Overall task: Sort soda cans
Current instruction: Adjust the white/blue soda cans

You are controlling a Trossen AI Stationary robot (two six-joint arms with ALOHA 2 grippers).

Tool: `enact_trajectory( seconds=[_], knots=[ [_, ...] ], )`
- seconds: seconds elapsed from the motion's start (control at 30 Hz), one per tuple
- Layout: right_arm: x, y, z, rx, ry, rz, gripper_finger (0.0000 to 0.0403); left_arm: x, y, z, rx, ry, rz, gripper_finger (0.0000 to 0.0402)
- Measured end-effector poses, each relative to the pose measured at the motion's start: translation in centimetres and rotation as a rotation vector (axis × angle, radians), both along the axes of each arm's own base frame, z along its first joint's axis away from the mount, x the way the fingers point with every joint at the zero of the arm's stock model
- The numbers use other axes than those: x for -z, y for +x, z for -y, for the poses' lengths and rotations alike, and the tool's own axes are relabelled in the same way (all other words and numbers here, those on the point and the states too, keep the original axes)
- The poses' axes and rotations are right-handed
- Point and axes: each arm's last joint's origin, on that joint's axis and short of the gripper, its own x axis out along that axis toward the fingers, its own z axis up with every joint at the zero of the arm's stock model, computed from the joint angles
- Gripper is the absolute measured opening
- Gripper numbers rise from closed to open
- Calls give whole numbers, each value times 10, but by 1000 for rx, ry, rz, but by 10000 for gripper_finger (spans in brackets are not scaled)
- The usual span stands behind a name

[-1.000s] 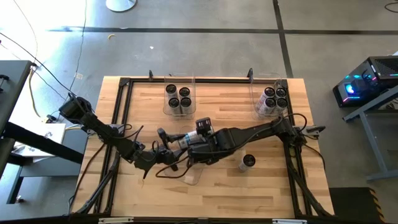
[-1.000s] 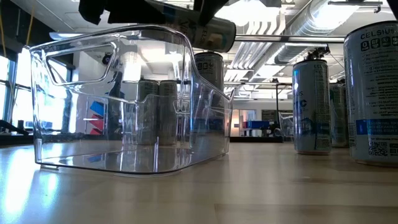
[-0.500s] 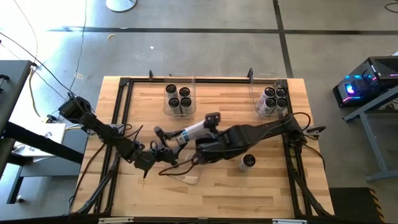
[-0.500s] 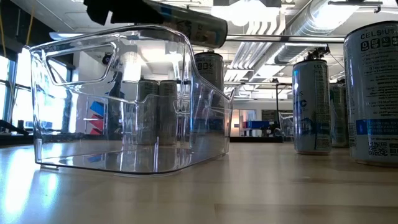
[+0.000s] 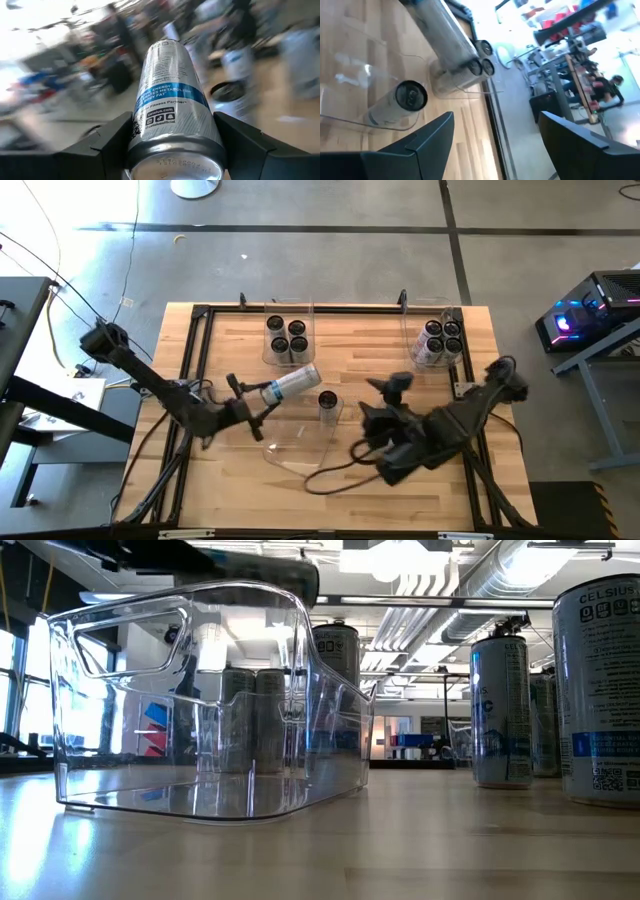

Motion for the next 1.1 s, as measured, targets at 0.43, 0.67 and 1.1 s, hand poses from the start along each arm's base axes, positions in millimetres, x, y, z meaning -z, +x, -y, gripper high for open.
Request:
enact_trajectory(
  seconds=[0.43, 0.67, 1.1],
  knots=[
    [105, 2, -8, -159, 224, 309, 284, -23, -42, -20, 519, -97, 389, 241],
    [107, 48, 15, -443, 355, 456, 284, -24, -43, -20, 524, -114, 401, 241],
    [80, 80, 78, -781, 632, 699, 316, -25, -44, -19, 546, -117, 409, 241]
  ],
)
